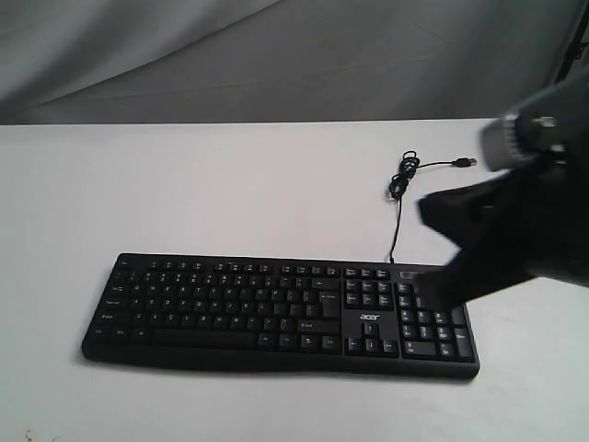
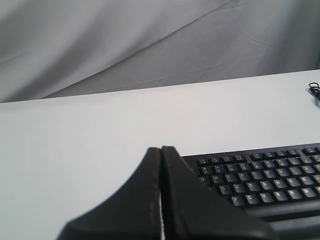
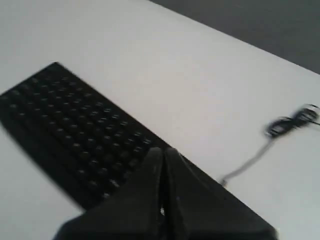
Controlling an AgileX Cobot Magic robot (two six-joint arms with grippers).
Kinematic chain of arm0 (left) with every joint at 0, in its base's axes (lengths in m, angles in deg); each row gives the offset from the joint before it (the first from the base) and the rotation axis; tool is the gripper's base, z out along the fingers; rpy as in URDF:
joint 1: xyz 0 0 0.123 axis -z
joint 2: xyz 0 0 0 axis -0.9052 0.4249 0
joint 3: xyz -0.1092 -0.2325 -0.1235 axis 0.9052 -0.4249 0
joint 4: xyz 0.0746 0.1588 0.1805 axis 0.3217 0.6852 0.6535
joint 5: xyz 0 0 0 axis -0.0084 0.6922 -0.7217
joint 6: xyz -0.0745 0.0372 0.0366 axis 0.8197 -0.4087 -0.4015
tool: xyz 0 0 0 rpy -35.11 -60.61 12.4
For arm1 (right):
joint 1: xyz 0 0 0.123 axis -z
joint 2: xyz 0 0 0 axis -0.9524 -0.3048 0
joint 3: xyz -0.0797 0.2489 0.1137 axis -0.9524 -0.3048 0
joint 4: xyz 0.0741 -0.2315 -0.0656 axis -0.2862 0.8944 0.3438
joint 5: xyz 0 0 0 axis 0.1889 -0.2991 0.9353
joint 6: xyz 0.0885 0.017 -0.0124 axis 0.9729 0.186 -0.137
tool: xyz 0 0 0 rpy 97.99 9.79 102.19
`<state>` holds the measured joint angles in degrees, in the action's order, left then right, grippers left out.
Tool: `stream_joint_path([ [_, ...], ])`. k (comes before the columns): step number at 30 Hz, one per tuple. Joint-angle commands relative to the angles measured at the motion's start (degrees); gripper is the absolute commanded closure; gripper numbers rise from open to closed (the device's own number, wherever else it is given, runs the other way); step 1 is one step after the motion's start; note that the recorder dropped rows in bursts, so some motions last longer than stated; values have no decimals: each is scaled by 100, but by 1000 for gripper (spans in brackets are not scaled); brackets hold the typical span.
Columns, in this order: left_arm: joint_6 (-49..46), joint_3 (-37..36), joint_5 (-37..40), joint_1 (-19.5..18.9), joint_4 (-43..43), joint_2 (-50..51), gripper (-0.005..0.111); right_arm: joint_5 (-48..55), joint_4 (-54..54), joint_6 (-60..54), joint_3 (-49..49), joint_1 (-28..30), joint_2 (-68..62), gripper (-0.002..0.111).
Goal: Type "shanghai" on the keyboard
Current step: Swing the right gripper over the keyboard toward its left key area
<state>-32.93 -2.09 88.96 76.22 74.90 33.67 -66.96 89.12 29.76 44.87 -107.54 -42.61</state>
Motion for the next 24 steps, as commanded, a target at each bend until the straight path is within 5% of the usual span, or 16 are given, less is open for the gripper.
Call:
stream_joint_path([
  [1, 16, -25, -27, 23, 4, -20, 107, -141, -148, 260, 867, -1055, -1134, 108],
  [11, 16, -25, -27, 23, 4, -20, 107, -214, -801, 715, 1868, -1924, -3265, 108],
  [24, 16, -25, -27, 23, 4, -20, 107, 946, -801, -669, 4570, -1949, -5438, 108],
])
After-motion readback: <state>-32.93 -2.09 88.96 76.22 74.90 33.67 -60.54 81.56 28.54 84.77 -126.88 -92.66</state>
